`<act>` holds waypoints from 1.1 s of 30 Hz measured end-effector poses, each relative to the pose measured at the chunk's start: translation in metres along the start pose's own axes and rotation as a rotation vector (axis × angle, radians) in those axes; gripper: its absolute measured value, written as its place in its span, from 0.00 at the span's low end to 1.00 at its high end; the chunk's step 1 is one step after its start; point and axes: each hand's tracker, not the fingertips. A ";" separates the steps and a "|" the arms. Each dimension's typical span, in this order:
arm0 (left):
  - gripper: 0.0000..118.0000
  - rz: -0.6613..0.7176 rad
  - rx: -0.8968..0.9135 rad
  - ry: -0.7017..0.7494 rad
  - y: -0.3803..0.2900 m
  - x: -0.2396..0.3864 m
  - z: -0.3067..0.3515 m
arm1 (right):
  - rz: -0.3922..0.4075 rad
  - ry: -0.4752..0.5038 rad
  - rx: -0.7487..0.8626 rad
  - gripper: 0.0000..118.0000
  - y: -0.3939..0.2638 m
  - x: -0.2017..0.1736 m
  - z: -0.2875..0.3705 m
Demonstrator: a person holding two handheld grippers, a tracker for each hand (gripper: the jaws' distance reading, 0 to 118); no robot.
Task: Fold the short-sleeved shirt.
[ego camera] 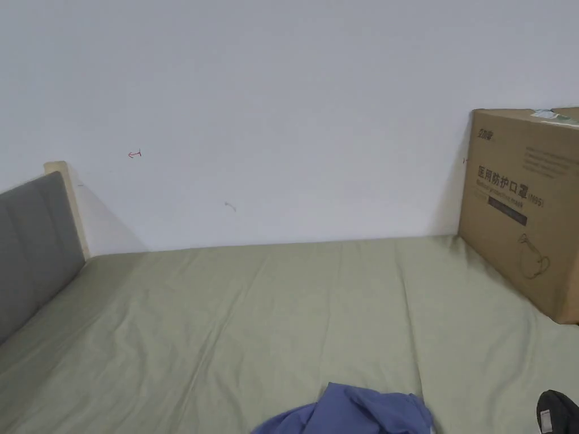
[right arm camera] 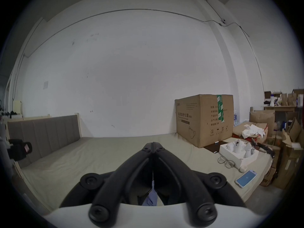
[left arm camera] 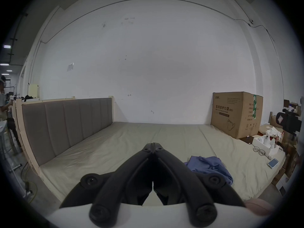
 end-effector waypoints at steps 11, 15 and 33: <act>0.00 -0.044 -0.501 -0.259 0.039 -0.019 -0.133 | -0.021 0.033 -0.094 0.00 0.003 0.012 -0.008; 0.00 0.206 -0.964 -0.487 -0.013 -0.027 -0.234 | -0.032 0.062 -0.176 0.00 -0.003 0.016 -0.020; 0.03 -0.169 -0.892 -0.259 -0.140 0.051 -0.287 | -0.020 0.052 -0.427 0.00 -0.051 0.030 -0.067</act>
